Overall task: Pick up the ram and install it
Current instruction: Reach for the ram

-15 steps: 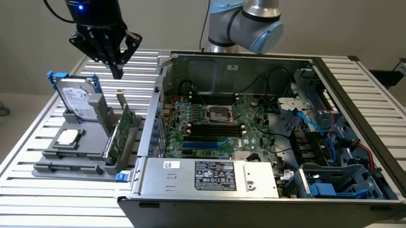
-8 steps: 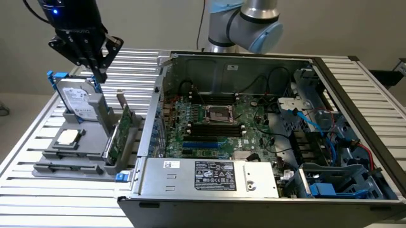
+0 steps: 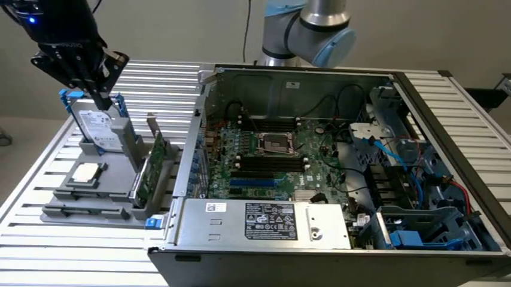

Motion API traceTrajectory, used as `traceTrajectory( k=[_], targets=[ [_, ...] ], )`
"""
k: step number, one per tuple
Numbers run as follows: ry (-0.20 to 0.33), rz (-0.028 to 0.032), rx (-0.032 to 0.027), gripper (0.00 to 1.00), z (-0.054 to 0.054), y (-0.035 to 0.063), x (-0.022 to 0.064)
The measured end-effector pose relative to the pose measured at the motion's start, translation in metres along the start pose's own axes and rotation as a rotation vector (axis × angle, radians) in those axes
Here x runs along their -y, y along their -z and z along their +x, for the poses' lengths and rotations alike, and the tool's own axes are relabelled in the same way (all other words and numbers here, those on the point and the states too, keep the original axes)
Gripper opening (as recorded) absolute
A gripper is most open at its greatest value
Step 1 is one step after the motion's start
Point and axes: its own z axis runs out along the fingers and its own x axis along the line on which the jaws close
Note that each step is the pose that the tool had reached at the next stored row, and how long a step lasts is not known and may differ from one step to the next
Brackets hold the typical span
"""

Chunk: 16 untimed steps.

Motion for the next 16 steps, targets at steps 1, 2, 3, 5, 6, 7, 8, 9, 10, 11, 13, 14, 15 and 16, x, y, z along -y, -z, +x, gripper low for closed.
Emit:
traceTrajectory(
  k=[1, 2, 3, 5, 6, 7, 8, 9, 10, 11, 13, 14, 15, 16],
  targets=[
    [0.0, -0.0001, 0.0, 0.11, 0.003, 0.0, 0.0024],
    [0.0, -0.0001, 0.0001, 0.11, 0.005, -0.0001, 0.0051],
    [0.0, 0.0, 0.0, 0.11, 0.007, -0.0001, 0.0082],
    [0.0, 0.0, 0.0, 0.11, 0.009, -0.0005, 0.0155],
    [0.0, -0.0001, 0.0, 0.11, 0.01, -0.0007, 0.0193],
    [0.0, -0.0001, 0.0001, 0.11, 0.011, -0.001, 0.0232],
    [0.0, 0.0, 0.0, 0.11, 0.012, -0.0012, 0.027],
    [0.0, 0.0, -0.0001, 0.11, 0.013, -0.0014, 0.0308],
    [0.0, 0.0, -0.0003, 0.11, 0.014, -0.0017, 0.0349],
    [0.0, 0.0, -0.0005, 0.11, 0.014, -0.002, 0.0383],
    [0.0, 0.0, -0.0012, 0.11, 0.015, -0.0026, 0.046],
    [0.0, 0.0, -0.0014, 0.11, 0.016, -0.0029, 0.0497],
    [0.0, 0.0001, -0.0016, 0.11, 0.017, -0.0033, 0.0531],
    [0.0, 0.0002, -0.0018, 0.11, 0.019, -0.0037, 0.056]
  ],
)
